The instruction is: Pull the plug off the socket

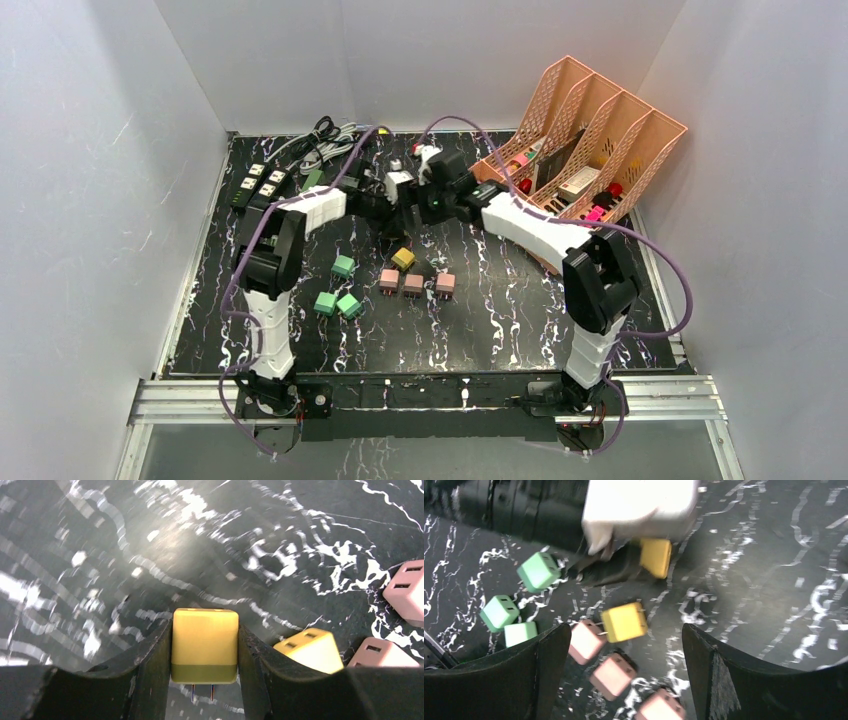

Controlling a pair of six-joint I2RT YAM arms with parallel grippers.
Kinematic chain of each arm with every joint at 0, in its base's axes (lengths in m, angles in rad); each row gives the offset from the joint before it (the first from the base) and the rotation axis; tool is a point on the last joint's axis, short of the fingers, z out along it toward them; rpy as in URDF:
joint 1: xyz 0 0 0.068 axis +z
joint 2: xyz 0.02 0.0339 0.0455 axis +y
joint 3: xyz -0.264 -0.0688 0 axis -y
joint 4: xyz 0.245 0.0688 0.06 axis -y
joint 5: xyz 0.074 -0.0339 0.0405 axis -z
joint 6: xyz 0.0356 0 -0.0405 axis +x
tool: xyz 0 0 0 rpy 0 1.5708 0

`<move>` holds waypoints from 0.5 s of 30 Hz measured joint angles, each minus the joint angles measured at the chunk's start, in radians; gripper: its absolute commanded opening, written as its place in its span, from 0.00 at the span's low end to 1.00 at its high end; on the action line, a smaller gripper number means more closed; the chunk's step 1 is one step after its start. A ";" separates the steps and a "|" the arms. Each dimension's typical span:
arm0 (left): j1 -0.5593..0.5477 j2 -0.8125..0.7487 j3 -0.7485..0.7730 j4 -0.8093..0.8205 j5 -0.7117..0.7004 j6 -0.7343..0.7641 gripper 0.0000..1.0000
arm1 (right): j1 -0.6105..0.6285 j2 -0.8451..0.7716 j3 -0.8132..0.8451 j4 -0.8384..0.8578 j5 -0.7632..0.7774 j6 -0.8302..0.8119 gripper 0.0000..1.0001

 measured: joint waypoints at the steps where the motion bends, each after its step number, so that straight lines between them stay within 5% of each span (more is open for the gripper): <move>1: 0.031 -0.017 -0.027 0.013 -0.008 -0.040 0.04 | 0.033 0.000 0.000 0.014 0.034 0.011 0.88; 6: 0.120 -0.064 -0.091 0.065 -0.094 -0.241 0.04 | 0.141 0.045 0.041 0.006 0.227 0.092 0.86; 15: 0.126 -0.155 -0.195 0.099 -0.335 -0.644 0.02 | 0.158 0.433 0.509 -0.316 0.476 0.330 0.87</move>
